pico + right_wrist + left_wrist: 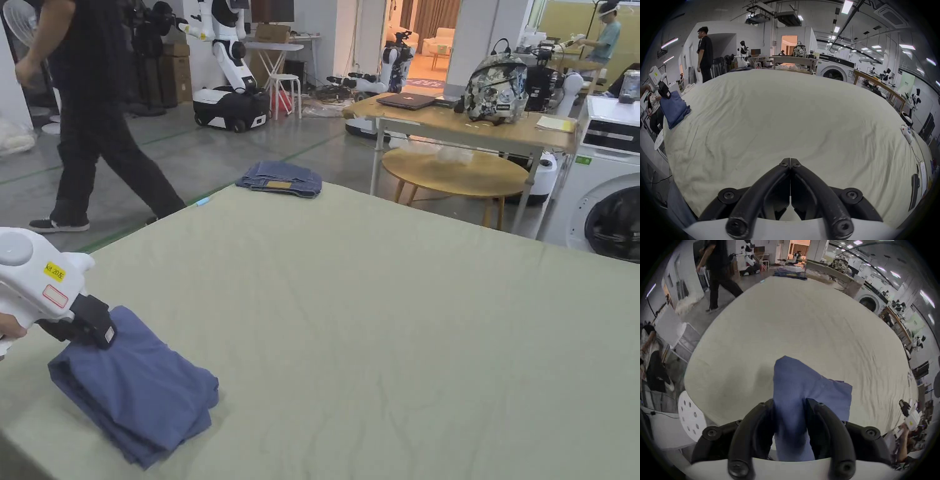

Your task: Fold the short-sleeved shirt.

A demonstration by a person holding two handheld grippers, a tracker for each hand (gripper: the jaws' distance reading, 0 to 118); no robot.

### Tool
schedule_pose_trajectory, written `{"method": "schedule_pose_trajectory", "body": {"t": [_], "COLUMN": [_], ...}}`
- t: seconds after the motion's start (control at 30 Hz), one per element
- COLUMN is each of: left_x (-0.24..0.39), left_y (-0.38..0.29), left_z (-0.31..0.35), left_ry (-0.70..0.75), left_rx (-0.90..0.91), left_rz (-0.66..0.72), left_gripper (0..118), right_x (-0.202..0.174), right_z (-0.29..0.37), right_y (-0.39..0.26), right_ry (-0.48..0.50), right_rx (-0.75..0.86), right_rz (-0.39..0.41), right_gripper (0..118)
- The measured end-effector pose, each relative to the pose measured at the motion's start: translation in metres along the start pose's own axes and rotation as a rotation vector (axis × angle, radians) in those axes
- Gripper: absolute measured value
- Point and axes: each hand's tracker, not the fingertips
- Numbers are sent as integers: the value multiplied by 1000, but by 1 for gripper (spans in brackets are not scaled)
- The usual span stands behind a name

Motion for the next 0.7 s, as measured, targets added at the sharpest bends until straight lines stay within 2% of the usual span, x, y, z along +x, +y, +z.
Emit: {"method": "schedule_pose_trajectory", "body": {"t": [0.2,0.27,0.3,0.37,0.43,0.53,0.6,0.67,0.7], "left_x": [-24,-25,4,8,6,16,31,47,30], "left_y": [6,4,-11,-15,-18,-30,-32,-47,-47], "left_z": [-15,-14,-6,0,6,7,10,0,-26], "left_ry": [46,146,175,231,209,190,137,70,37], "left_rx": [28,27,38,58,63,59,90,125,156], "left_rz": [5,-21,-50,-77,-58,-42,-32,0,14], "left_gripper": [32,32,32,31,30,18,14,8,6], "right_x": [1,3,4,6,7,7,7,7,7], "right_z": [2,2,3,3,3,4,5,5,6], "right_y": [-1,-1,-1,-2,-2,-2,-2,-1,0], "right_ry": [5,1,0,-2,-5,-5,-3,-6,-4], "right_rx": [1,2,2,3,6,10,16,23,26], "right_rz": [-4,-4,-7,-10,-12,-14,-18,-28,-33], "right_gripper": [0,0,0,0,0,0,0,0,0]}}
